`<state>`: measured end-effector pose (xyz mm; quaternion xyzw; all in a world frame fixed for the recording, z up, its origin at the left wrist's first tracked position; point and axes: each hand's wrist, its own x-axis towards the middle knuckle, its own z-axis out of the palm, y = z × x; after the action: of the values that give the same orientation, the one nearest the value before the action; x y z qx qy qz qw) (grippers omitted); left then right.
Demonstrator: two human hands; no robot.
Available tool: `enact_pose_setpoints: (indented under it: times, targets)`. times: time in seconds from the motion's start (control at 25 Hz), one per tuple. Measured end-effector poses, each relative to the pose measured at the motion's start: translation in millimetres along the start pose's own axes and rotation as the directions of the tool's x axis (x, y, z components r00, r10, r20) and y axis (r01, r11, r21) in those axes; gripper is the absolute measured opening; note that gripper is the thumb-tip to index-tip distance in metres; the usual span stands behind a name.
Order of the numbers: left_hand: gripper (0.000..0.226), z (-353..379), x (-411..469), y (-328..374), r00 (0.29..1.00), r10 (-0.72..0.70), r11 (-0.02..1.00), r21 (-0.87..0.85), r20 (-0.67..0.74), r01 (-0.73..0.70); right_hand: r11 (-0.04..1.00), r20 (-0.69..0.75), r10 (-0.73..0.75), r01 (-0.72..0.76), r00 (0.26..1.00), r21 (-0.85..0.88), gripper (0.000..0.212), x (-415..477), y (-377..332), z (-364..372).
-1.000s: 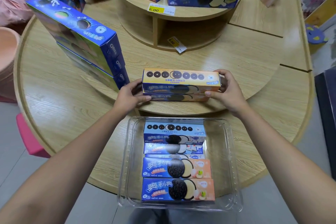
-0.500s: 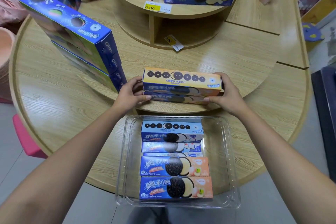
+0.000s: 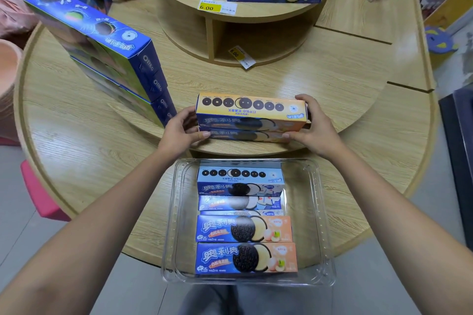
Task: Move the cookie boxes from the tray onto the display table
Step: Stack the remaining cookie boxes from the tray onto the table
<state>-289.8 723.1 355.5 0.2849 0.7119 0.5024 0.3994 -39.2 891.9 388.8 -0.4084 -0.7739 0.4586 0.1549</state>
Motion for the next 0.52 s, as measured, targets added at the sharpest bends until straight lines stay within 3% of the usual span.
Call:
enact_pose_setpoints:
  times: [0.16, 0.32, 0.44, 0.52]
  targets:
    - [0.058, 0.1, -11.5, -7.2, 0.986, 0.026, 0.999, -0.019, -0.163, -0.029, 0.996, -0.046, 0.058, -0.061, 0.997, -0.068, 0.100, -11.4, 0.4, -3.2]
    - [0.045, 4.1, -57.4, -32.7, 0.962, -0.003, 0.999, -0.031, -0.272, -0.005, 0.998, -0.219, 0.053, -0.059, 0.974, -0.020, 0.070, -62.8, 16.3, 11.6]
    - [0.048, 21.1, -111.2, -61.1, 0.989, -0.110, 0.992, 0.045, -0.093, 0.115, 0.994, -0.049, 0.097, -0.099, 0.994, -0.040, 0.049, -115.1, 30.5, 39.6]
    - [0.054, 34.9, -144.6, -78.3, 0.979, -0.199, 0.978, 0.077, 0.032, 0.196, 0.984, 0.100, 0.155, -0.144, 0.983, -0.108, 0.046, -142.5, 38.5, 57.6]
